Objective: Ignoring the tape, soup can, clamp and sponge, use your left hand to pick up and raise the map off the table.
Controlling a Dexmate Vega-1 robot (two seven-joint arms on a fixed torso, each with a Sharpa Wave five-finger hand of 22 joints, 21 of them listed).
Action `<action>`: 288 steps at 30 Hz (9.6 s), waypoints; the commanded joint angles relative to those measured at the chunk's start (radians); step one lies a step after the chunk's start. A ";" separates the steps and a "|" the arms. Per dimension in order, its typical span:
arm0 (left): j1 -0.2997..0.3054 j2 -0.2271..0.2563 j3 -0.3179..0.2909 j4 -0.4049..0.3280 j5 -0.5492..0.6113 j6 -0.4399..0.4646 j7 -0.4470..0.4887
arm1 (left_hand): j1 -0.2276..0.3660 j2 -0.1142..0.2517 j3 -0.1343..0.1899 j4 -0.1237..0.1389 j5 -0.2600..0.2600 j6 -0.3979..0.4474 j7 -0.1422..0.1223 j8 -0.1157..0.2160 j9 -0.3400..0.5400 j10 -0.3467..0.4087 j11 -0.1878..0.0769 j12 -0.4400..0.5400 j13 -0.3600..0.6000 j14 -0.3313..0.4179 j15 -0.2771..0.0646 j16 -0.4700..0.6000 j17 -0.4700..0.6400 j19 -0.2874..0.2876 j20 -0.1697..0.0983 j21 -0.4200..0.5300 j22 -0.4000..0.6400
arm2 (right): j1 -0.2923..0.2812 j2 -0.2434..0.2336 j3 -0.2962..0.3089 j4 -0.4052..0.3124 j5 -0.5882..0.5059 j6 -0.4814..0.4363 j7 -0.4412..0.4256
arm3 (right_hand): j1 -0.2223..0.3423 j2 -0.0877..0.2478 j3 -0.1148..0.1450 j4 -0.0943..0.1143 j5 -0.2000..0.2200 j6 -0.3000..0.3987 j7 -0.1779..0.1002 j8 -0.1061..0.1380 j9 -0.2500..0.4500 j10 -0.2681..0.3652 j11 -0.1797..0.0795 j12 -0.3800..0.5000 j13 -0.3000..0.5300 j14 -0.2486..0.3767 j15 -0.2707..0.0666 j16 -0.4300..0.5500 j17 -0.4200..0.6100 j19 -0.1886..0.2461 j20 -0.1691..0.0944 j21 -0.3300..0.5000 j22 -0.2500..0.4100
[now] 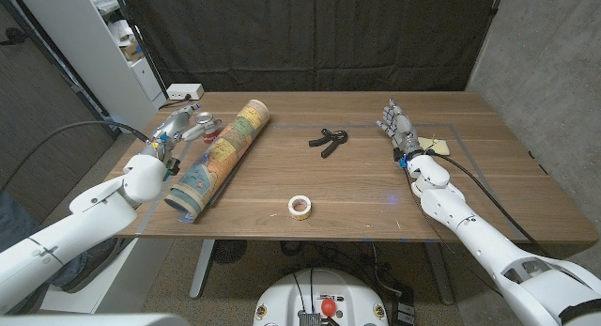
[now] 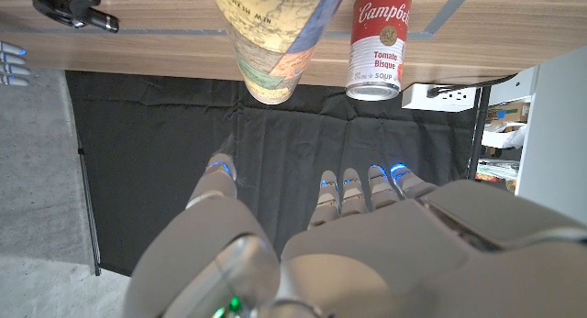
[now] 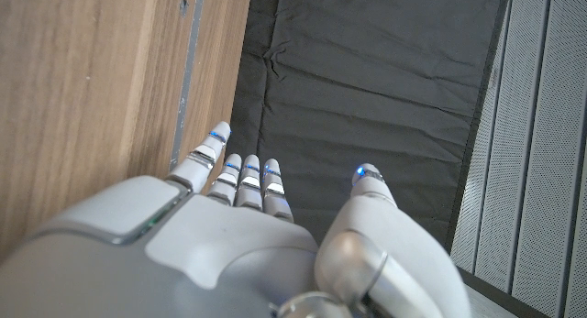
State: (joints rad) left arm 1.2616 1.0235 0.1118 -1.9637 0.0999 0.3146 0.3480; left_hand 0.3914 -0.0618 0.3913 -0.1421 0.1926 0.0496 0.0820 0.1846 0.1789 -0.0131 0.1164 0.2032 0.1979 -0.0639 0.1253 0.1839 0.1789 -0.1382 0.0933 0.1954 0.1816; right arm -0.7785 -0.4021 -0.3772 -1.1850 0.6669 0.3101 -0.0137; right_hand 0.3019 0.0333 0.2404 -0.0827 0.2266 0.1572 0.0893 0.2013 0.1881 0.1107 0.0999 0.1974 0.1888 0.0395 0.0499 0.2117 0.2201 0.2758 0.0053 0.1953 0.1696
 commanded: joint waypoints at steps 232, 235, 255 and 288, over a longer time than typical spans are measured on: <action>-0.385 -0.028 0.391 -0.022 -0.195 0.536 -0.137 | 0.478 0.193 0.053 -0.024 0.006 0.573 0.016 0.118 0.022 0.625 -0.095 0.186 0.056 0.835 -0.105 0.156 0.017 0.945 0.082 0.282 0.018 | -0.026 0.000 0.023 0.023 0.042 0.030 0.047 | -0.001 0.007 -0.017 -0.013 -0.004 0.026 -0.008 -0.002 0.003 0.019 0.001 0.001 0.002 0.031 0.000 0.006 0.004 -0.005 0.009 -0.001 0.003; -0.374 -0.028 0.378 -0.026 -0.210 0.526 -0.122 | 0.481 0.197 0.058 -0.023 0.006 0.582 0.014 0.120 0.023 0.632 -0.096 0.188 0.057 0.844 -0.110 0.156 0.016 0.950 0.077 0.285 0.018 | -0.031 -0.005 0.023 0.012 0.041 0.027 0.043 | -0.003 0.007 -0.018 -0.013 -0.005 0.026 -0.007 -0.002 0.003 0.019 -0.001 0.001 0.002 0.031 0.000 0.006 0.005 -0.005 0.009 -0.001 0.003; -0.320 -0.047 0.323 -0.033 -0.245 0.460 -0.016 | 0.560 0.233 0.128 -0.030 0.017 0.688 -0.023 0.147 0.030 0.736 -0.149 0.215 0.077 0.955 -0.178 0.176 0.020 1.049 0.014 0.339 0.017 | -0.034 -0.016 0.021 -0.015 0.032 0.017 0.033 | -0.002 0.007 -0.019 -0.015 -0.005 0.026 -0.007 -0.002 0.003 0.018 -0.001 0.000 0.002 0.031 0.000 0.005 0.005 -0.004 0.009 -0.001 0.003; -0.217 -0.033 0.198 -0.076 -0.332 0.332 0.045 | 0.567 0.240 0.157 -0.013 0.010 0.802 -0.033 0.190 0.054 0.828 -0.175 0.240 0.108 1.015 -0.195 0.179 0.027 1.064 0.003 0.364 0.014 | -0.015 -0.004 0.011 0.001 0.024 0.020 0.034 | -0.003 0.010 -0.019 -0.016 -0.004 0.027 -0.005 -0.002 0.003 0.021 0.001 0.001 0.002 0.032 -0.002 0.005 0.005 -0.004 0.010 -0.001 0.003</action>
State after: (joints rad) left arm 1.0155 0.9770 0.3429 -2.0136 -0.2127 0.6710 0.3725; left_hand 0.9351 0.1505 0.5284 -0.1680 0.2020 0.7566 0.0483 0.3667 0.1997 0.8039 -0.0569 0.4366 0.2966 0.9354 -0.0700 0.3558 0.2045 0.9216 0.0981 0.5538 0.1952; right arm -0.7995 -0.4101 -0.3630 -1.1915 0.6936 0.3280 0.0175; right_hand 0.3019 0.0333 0.2252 -0.0979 0.2266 0.1732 0.0840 0.2013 0.1881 0.1213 0.1002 0.1974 0.1880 0.0609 0.0498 0.2117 0.2206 0.2687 0.0125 0.1953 0.1696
